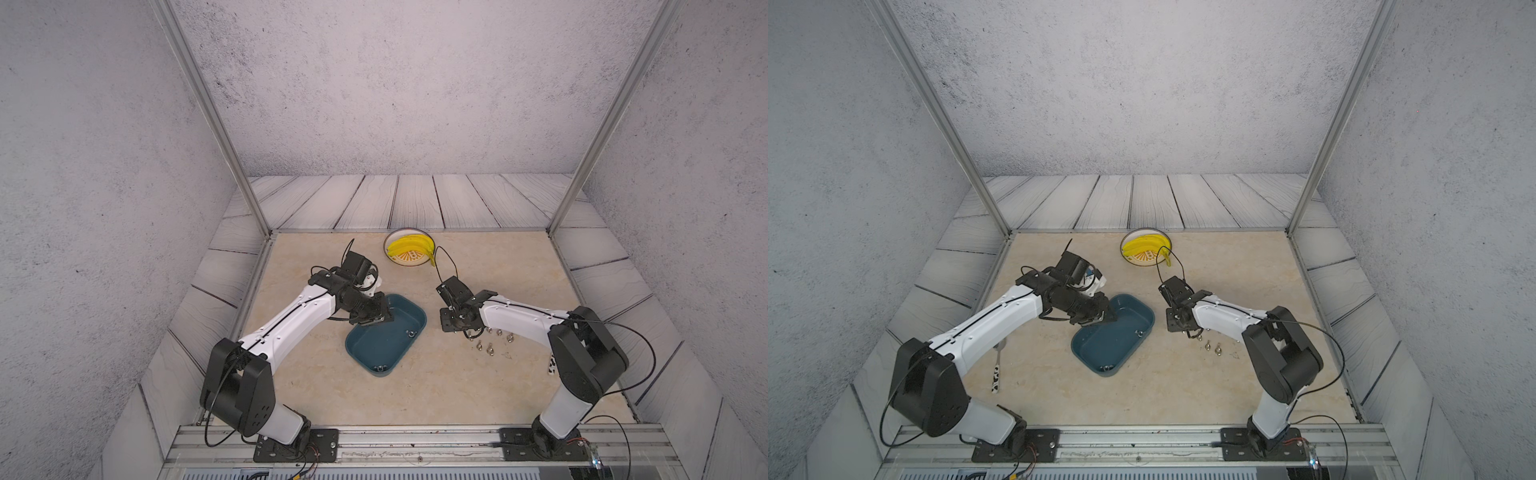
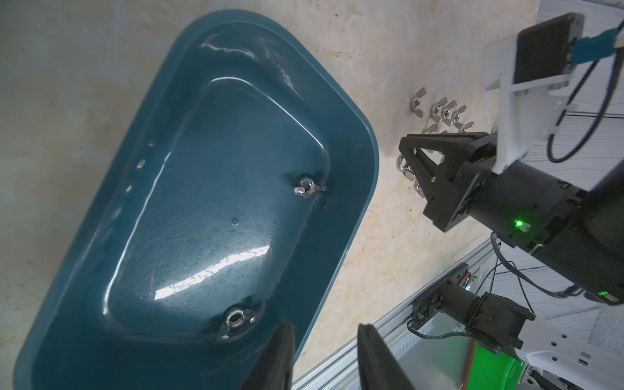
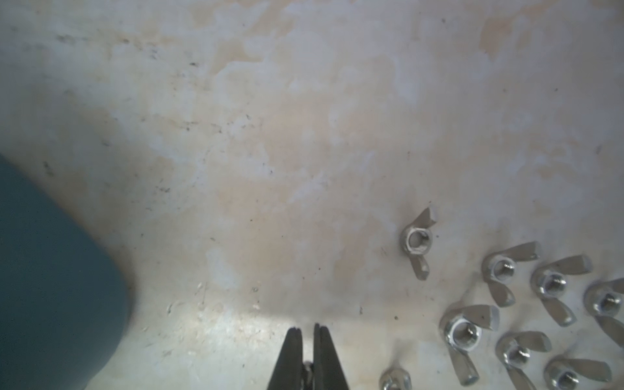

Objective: Take out the wing nut from the storage box
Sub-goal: Place the wing nut at the center of the board.

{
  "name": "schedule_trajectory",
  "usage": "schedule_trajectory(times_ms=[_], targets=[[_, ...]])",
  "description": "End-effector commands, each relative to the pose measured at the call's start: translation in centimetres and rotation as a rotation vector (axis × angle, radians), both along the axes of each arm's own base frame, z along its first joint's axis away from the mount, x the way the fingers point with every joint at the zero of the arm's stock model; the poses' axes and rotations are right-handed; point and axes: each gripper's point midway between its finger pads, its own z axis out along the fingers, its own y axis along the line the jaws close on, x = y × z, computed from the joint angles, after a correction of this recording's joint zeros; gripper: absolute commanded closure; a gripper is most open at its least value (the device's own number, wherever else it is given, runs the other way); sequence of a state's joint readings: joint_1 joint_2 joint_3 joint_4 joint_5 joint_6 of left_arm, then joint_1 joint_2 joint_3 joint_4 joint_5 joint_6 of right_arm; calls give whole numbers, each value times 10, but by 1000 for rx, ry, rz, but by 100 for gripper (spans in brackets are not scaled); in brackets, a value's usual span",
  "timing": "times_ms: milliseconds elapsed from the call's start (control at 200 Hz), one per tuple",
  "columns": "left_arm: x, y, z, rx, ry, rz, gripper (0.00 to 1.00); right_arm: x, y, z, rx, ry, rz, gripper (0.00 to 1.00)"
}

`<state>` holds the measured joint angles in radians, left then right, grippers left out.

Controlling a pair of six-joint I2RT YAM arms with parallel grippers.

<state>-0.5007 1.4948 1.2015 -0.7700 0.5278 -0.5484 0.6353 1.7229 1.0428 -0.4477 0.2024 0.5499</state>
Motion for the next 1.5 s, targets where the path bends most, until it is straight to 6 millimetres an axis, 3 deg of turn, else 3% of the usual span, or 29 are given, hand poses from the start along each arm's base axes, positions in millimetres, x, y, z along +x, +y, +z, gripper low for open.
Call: schedule_trajectory(times_ms=[0,375,726,1061,1141,1386,1491], targets=[[-2,0,4,13,-6,-28,62,15,-7,3,-18,-43,-60,100],[-2,0,1,21,6,-34,62,10,-25,-17,-55,3,-97,100],[-4,0,-2,17,16,-31,62,3,-26,-28,-53,34,-103,100],[-5,-1,-4,11,26,-37,62,-3,-27,-36,-51,59,-98,94],[-5,-1,-3,9,24,-36,62,-4,-27,-37,-47,66,-96,88],[-3,1,2,-4,30,-33,62,-3,-30,-25,-47,37,-95,79],[13,14,15,-67,32,39,62,0,-28,-8,-36,8,-77,76]])
